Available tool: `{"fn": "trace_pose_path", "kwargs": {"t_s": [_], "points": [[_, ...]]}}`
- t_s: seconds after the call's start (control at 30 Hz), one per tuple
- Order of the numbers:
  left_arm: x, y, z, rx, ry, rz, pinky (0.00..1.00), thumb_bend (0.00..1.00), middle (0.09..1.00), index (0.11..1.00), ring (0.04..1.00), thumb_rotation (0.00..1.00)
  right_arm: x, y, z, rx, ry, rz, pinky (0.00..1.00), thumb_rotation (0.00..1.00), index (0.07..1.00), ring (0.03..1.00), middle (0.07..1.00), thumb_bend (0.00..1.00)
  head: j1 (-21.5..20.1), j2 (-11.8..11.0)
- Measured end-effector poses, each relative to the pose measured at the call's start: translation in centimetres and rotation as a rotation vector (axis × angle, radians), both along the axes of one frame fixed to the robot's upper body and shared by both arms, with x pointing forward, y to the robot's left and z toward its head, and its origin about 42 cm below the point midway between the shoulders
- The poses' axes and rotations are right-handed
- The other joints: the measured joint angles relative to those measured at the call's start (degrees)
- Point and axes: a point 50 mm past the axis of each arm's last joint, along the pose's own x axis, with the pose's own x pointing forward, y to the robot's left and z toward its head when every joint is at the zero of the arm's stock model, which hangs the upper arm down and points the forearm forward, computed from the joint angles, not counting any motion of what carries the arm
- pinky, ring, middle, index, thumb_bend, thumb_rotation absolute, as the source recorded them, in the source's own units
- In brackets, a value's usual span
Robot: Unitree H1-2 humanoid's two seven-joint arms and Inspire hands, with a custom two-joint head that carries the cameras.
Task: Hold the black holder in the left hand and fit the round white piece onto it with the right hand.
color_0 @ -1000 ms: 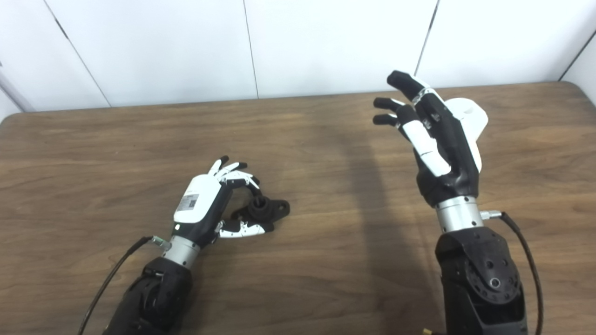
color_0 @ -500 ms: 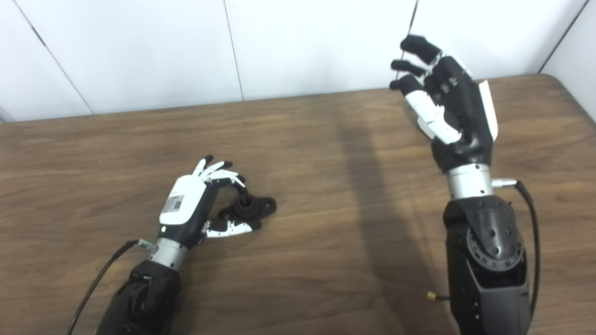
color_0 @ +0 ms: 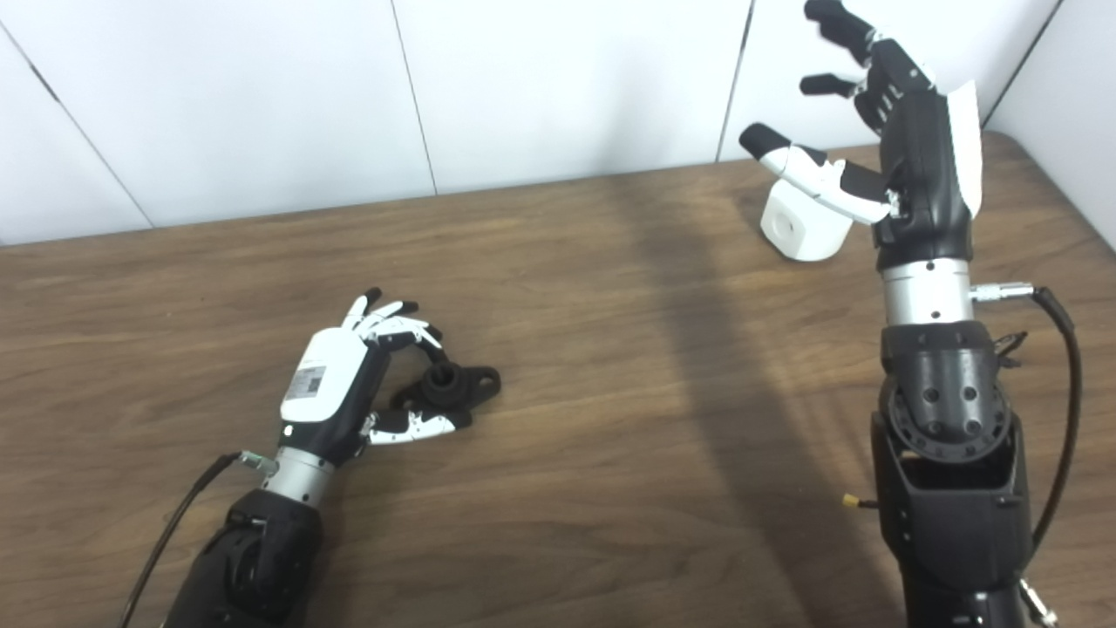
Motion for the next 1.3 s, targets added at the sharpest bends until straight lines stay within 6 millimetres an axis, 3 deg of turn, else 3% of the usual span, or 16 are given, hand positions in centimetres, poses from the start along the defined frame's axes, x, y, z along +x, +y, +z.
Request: {"fn": "trace_pose_path", "kwargs": {"t_s": [0.3, 0.67, 1.13, 1.3], "points": [[0.1, 0.1, -0.1, 0.001, 0.001, 0.004, 1.00, 0.52, 0.700, 0.483, 0.871, 0.05, 1.1, -2.2, -1.1, -0.125, 0.061, -0.114, 0.73, 0.26, 0.863, 0.885, 0.915, 0.72, 0.26, -0.79], [0.4, 0.1, -0.1, -0.009, -0.019, 0.013, 1.00, 0.52, 0.693, 0.483, 0.864, 0.05, 3.4, -4.9, -2.8, -0.173, 0.163, -0.186, 0.79, 0.27, 0.903, 0.925, 0.948, 0.74, -0.18, -1.58], [0.8, 0.3, -0.1, -0.010, -0.030, -0.006, 1.00, 0.52, 0.694, 0.483, 0.856, 0.05, 4.7, -6.7, -3.7, -0.150, 0.238, -0.208, 0.81, 0.38, 0.952, 0.962, 0.985, 0.78, -4.74, -5.01], [1.1, 0.4, -0.1, -0.006, -0.031, -0.005, 1.00, 0.52, 0.696, 0.483, 0.855, 0.05, 5.4, -7.1, -5.1, -0.130, 0.294, -0.210, 0.81, 0.40, 0.951, 0.964, 0.985, 0.78, -5.71, -6.06]]}}
